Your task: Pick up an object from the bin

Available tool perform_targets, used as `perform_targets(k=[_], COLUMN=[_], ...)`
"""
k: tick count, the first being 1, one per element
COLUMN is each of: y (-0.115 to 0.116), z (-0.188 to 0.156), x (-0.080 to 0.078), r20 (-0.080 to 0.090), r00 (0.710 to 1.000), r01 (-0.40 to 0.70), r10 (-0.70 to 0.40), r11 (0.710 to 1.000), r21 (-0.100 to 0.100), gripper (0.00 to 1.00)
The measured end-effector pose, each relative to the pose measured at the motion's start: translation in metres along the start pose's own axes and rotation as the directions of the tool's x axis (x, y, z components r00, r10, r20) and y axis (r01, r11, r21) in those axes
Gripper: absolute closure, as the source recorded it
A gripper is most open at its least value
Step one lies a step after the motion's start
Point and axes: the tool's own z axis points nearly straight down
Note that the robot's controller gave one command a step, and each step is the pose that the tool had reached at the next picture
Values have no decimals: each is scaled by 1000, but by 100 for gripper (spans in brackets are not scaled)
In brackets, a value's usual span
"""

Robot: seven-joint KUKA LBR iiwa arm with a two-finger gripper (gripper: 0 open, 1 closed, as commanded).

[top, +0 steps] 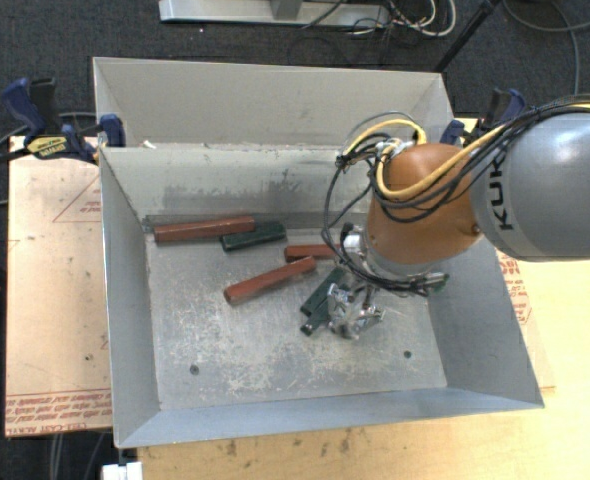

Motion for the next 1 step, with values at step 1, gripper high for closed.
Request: perform_targets(k=[1], y=[2], z=[2], x=[0], r20=[1], r00=[1000], r01=[0], r10=[0], r11=[1000], r21=[-4], gripper=[0])
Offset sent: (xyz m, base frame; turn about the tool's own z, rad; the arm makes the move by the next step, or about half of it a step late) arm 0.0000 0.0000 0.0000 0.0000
